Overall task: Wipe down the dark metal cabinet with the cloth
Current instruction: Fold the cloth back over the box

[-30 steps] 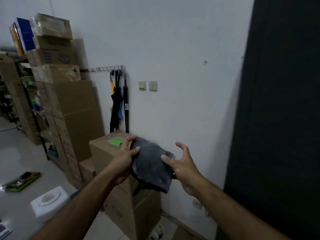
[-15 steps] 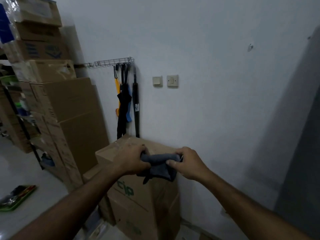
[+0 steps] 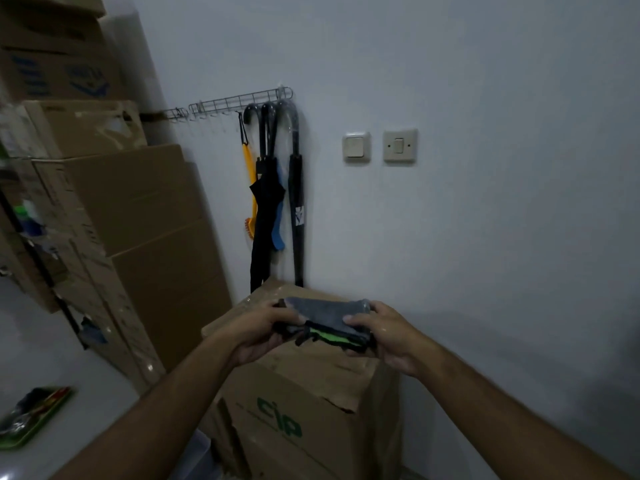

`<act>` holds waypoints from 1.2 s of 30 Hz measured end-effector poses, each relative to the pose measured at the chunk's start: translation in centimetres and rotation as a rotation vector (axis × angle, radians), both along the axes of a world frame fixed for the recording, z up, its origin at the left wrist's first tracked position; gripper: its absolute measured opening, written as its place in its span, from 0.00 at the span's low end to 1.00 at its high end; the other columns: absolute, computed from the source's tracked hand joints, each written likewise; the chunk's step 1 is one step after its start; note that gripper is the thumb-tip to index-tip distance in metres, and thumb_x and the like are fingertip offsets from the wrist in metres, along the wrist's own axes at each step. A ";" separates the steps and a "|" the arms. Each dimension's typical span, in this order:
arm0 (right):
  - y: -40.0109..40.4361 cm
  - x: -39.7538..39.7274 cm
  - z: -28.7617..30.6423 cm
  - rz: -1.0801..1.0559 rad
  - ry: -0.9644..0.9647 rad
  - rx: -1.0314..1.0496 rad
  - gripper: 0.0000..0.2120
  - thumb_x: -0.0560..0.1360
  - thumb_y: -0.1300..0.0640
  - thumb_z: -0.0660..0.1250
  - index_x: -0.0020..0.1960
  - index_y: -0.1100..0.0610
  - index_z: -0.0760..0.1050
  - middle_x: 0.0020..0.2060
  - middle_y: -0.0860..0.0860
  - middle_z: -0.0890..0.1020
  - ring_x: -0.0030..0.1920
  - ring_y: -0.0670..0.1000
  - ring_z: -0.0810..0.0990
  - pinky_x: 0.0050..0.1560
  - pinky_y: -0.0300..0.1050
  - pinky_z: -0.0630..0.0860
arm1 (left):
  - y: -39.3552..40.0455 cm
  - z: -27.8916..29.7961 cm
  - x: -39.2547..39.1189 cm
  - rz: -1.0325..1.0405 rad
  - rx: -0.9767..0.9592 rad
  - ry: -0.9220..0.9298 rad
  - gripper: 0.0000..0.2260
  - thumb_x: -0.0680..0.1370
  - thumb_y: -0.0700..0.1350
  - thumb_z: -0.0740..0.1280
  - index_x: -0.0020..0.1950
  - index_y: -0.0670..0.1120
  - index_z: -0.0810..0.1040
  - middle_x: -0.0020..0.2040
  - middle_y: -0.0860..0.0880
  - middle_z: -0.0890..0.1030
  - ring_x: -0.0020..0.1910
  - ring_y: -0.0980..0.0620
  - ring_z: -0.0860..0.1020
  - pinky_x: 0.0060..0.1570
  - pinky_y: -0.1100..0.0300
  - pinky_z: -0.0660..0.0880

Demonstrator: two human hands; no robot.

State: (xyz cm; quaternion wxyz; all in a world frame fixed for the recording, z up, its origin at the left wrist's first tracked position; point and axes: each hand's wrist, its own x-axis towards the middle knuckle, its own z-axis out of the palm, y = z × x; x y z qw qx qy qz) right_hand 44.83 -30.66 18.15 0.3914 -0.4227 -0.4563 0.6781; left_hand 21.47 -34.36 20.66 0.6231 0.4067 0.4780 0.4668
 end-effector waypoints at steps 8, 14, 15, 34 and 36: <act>11.5 -7.6 -4.0 -0.049 -0.249 0.039 0.13 0.77 0.67 0.71 0.59 0.67 0.73 0.54 0.68 0.81 0.41 0.59 0.84 0.32 0.48 0.82 | 11.6 -4.7 -8.4 0.219 0.101 0.601 0.20 0.73 0.29 0.75 0.61 0.45 0.81 0.53 0.39 0.85 0.51 0.41 0.85 0.53 0.46 0.85; 17.4 -12.4 -8.5 -0.057 -0.399 0.089 0.14 0.79 0.68 0.68 0.61 0.62 0.70 0.50 0.69 0.81 0.34 0.57 0.81 0.29 0.46 0.79 | 18.2 -8.1 -13.2 0.122 0.125 0.668 0.14 0.73 0.31 0.77 0.56 0.41 0.81 0.48 0.40 0.85 0.48 0.43 0.86 0.45 0.55 0.85; 18.2 -13.3 -9.4 -0.075 -0.420 0.109 0.15 0.79 0.68 0.67 0.63 0.59 0.68 0.51 0.68 0.80 0.35 0.56 0.80 0.28 0.45 0.78 | 19.4 -8.8 -14.1 0.095 0.143 0.698 0.12 0.73 0.31 0.77 0.53 0.41 0.81 0.46 0.41 0.85 0.47 0.43 0.86 0.46 0.54 0.84; 20.4 -23.7 -20.0 -0.217 -1.469 0.263 0.25 0.86 0.45 0.52 0.79 0.54 0.60 0.78 0.54 0.61 0.76 0.58 0.61 0.76 0.51 0.57 | 31.3 -23.9 -22.4 -0.477 0.784 1.238 0.18 0.80 0.44 0.67 0.69 0.42 0.79 0.66 0.41 0.80 0.63 0.39 0.79 0.62 0.46 0.77; 20.4 -24.2 -20.4 -0.160 -1.466 0.228 0.28 0.87 0.45 0.48 0.83 0.57 0.51 0.82 0.53 0.52 0.80 0.56 0.54 0.79 0.50 0.50 | 31.5 -24.9 -22.1 -0.534 0.805 1.229 0.17 0.77 0.42 0.68 0.64 0.36 0.82 0.64 0.36 0.82 0.62 0.35 0.81 0.62 0.41 0.78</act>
